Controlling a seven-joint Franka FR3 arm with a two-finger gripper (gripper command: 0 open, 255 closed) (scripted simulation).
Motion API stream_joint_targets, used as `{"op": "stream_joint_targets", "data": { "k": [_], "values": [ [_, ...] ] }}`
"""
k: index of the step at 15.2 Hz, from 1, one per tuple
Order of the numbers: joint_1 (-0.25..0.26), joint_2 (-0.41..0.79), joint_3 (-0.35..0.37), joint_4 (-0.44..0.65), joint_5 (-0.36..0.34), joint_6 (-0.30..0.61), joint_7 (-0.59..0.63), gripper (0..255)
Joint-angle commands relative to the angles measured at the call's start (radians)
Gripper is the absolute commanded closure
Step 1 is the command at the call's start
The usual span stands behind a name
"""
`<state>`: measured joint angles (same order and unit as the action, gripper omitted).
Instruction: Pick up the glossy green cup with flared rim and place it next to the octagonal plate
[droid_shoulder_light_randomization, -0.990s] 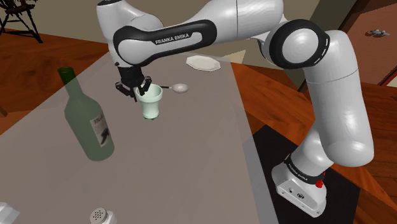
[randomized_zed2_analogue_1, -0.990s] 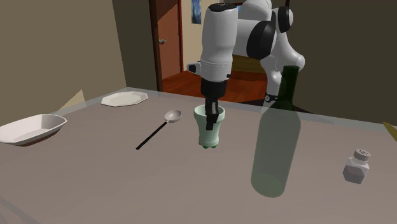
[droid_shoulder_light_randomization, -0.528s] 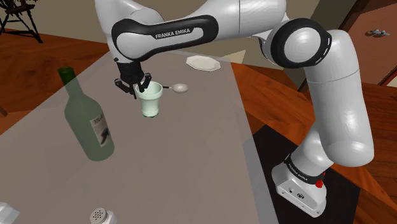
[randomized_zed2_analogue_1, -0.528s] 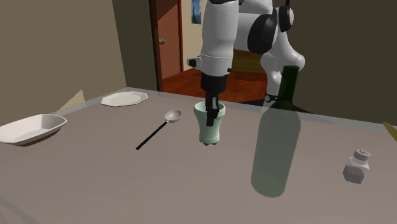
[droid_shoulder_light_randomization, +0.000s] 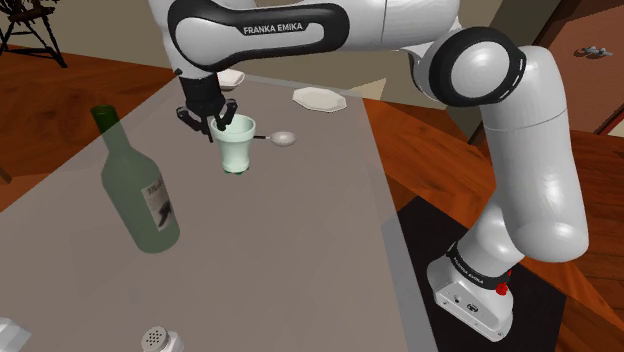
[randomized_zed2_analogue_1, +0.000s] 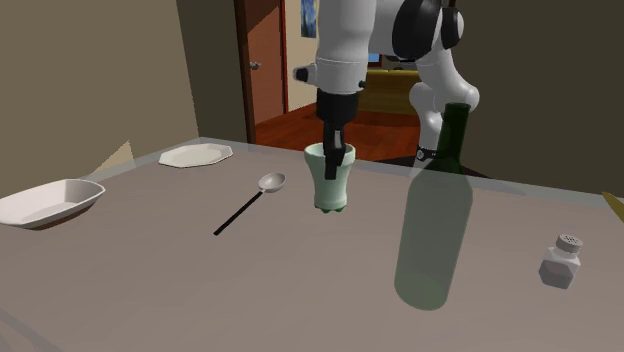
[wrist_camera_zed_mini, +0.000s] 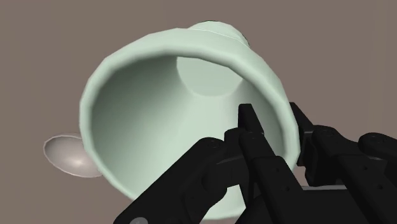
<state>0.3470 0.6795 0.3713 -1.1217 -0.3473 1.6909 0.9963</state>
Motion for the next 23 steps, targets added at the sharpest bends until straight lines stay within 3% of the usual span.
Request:
{"op": "stream_joint_targets", "data": {
  "k": [1, 4, 13, 23],
  "values": [
    [0.006, 0.004, 0.000, 0.034, 0.000, -0.029, -0.005, 255],
    [0.014, 0.008, 0.000, 0.079, 0.001, -0.069, -0.012, 255],
    [-0.170, -0.162, -0.012, -0.113, 0.048, -0.020, -0.168, 255],
    [-0.332, -0.241, -0.053, -0.142, 0.083, -0.036, -0.371, 255]
  ]
}}
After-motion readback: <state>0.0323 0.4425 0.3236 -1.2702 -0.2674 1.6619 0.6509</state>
